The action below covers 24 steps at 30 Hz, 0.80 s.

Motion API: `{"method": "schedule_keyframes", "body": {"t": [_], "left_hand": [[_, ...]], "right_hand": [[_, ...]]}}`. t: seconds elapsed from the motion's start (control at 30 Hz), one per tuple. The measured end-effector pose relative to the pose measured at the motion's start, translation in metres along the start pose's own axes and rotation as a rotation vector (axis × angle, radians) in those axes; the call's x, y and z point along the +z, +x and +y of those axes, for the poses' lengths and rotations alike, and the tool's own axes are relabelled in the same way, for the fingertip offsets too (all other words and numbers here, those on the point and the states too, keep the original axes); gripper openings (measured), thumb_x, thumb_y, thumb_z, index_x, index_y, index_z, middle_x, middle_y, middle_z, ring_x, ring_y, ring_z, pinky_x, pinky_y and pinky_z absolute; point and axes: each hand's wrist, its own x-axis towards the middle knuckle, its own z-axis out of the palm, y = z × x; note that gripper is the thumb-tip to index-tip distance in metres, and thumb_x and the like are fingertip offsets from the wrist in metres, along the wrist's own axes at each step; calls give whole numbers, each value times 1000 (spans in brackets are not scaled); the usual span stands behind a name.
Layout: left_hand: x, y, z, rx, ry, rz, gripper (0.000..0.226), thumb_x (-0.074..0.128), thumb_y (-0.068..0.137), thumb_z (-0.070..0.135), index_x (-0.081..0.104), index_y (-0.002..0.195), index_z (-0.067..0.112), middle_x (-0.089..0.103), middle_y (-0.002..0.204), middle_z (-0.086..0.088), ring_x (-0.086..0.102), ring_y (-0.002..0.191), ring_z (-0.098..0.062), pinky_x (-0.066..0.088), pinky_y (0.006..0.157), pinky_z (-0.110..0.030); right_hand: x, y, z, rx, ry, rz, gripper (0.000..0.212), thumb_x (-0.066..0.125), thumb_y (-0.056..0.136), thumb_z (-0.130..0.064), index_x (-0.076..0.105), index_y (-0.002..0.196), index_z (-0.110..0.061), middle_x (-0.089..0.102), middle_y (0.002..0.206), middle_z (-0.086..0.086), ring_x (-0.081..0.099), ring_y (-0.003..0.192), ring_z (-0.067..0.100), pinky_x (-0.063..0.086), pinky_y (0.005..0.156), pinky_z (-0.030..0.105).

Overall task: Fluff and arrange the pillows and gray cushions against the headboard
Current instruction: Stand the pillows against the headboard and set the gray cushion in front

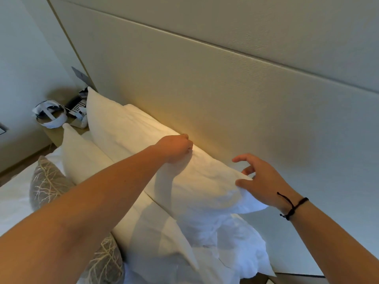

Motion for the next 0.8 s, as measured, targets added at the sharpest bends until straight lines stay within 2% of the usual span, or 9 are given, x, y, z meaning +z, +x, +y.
{"method": "schedule_keyframes", "body": {"t": [0.07, 0.13, 0.23, 0.3, 0.37, 0.43, 0.53, 0.63, 0.8], "left_hand": [[-5, 1, 0, -14, -17, 19, 24, 42, 97, 25, 63, 107, 19, 54, 107, -4, 60, 94, -31, 40, 71, -34], [-9, 1, 3, 6, -93, 78, 24, 43, 94, 21, 64, 104, 19, 58, 104, -2, 60, 92, -28, 46, 75, -35], [-12, 3, 10, 76, -186, 157, 24, 44, 92, 15, 67, 101, 16, 61, 100, -1, 59, 91, -24, 47, 76, -33], [-12, 4, 12, 83, -203, 206, 25, 44, 93, 13, 67, 102, 15, 63, 103, -3, 59, 92, -23, 47, 77, -33], [-10, 5, 12, 72, -191, 233, 25, 44, 95, 14, 67, 105, 15, 63, 105, -3, 60, 93, -24, 47, 76, -32], [-5, 5, 12, 52, -146, 219, 24, 43, 97, 17, 65, 105, 17, 62, 105, -3, 60, 92, -25, 45, 72, -32], [-1, 3, 5, 36, 11, 142, 25, 40, 97, 29, 62, 103, 19, 59, 99, -2, 61, 88, -27, 42, 68, -32], [-1, -1, -16, 12, 165, 70, 32, 39, 97, 35, 63, 106, 17, 58, 98, -5, 62, 86, -28, 48, 71, -34], [-3, 1, -64, -59, 332, 27, 28, 42, 96, 33, 60, 109, 16, 54, 99, -5, 62, 81, -25, 49, 67, -33]], "right_hand": [[-4, 0, 0, -16, -78, -68, 30, 67, 84, -41, 51, 106, -54, 62, 93, -10, 61, 82, 6, 42, 63, 21], [-7, 0, 2, -28, -97, -106, 16, 60, 88, -47, 53, 101, -52, 65, 89, -10, 60, 79, 4, 41, 64, 21], [-5, 2, 4, -90, -66, -13, 17, 58, 90, -27, 59, 87, -44, 59, 76, -11, 53, 61, 3, 34, 55, 18], [0, 2, 6, -126, -110, 43, 28, 52, 89, -12, 60, 82, -38, 56, 75, -14, 52, 62, 3, 32, 55, 18], [7, 1, 11, -119, -312, 76, 33, 45, 90, -6, 60, 81, -34, 52, 80, -14, 52, 69, 6, 35, 58, 21], [14, 1, 18, -71, -530, 95, 30, 44, 91, -5, 60, 82, -29, 49, 82, -9, 52, 71, 14, 43, 62, 27], [26, 1, 27, 15, -656, 26, 23, 45, 89, -6, 59, 83, -24, 53, 85, -3, 55, 75, 18, 50, 67, 31], [34, 3, 29, 27, -774, -47, 19, 44, 89, -10, 51, 82, -26, 47, 78, -7, 53, 69, 16, 44, 57, 26], [52, 26, -6, -134, -909, 33, 14, 48, 92, -19, 49, 81, -28, 37, 75, -6, 41, 58, 15, 25, 46, 27]]}}
